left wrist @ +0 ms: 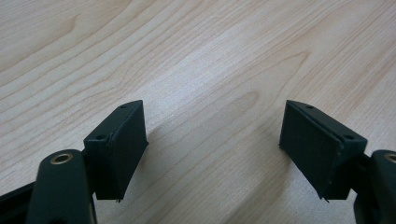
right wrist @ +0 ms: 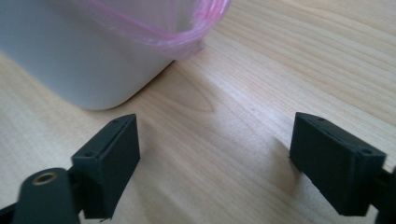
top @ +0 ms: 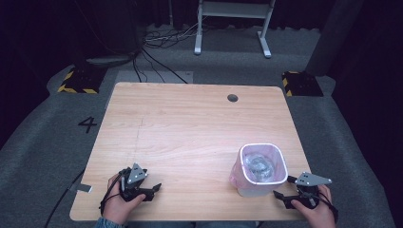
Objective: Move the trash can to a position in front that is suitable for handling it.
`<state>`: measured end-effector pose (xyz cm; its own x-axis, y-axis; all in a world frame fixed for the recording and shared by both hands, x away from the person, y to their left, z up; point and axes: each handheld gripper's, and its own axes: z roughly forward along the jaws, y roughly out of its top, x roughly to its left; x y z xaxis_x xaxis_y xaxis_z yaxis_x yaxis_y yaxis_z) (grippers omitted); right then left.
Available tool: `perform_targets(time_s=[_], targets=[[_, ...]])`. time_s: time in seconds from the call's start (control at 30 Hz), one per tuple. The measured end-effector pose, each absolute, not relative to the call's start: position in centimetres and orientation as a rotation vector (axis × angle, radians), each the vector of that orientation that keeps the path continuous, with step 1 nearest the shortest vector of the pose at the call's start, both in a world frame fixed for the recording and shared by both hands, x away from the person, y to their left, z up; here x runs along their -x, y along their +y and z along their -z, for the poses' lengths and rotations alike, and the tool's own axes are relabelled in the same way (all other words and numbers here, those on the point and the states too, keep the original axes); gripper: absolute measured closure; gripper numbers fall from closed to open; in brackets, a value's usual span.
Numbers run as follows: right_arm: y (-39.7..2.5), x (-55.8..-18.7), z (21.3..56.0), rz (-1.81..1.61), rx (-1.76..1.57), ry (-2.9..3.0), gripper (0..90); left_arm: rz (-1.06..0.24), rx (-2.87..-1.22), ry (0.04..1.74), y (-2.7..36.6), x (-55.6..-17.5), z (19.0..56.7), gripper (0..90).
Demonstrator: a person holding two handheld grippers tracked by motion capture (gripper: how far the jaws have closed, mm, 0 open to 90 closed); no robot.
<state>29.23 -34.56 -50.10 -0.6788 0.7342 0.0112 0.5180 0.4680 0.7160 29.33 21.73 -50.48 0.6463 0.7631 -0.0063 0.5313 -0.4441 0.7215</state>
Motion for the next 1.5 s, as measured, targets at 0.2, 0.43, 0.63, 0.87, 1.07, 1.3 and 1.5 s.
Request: perform_targets(time_s=[0.2, 0.43, 0.63, 0.87, 1.07, 1.3, 1.5], targets=[[-34.1, -28.0, 47.9, -1.103, -0.997, 2.425, 18.4, -0.420, -2.140, 1.026, 21.7, -29.1, 50.2, 22.9], [-32.3, -26.7, 46.1, -1.132, -0.865, 2.490, 17.8, -0.438, -2.067, 1.036, 21.9, -28.6, 48.4, 24.1], [-30.5, -26.3, 45.1, -1.158, -0.797, 2.497, 18.8, -0.432, -2.053, 1.043, 22.1, -28.6, 48.2, 24.5], [-29.2, -27.4, 45.1, -1.185, -0.892, 2.394, 17.2, -0.425, -2.057, 1.053, 22.2, -28.8, 48.6, 25.5], [-27.9, -28.2, 45.4, -1.211, -0.946, 2.359, 18.9, -0.427, -2.072, 1.054, 22.2, -28.9, 48.8, 25.5], [-26.1, -29.6, 45.0, -1.209, -0.965, 2.341, 23.2, -0.424, -2.067, 1.055, 22.3, -28.9, 48.7, 25.5], [-24.3, -31.1, 44.9, -1.220, -0.967, 2.343, 23.3, -0.422, -2.061, 1.052, 22.3, -29.1, 48.6, 25.5]])
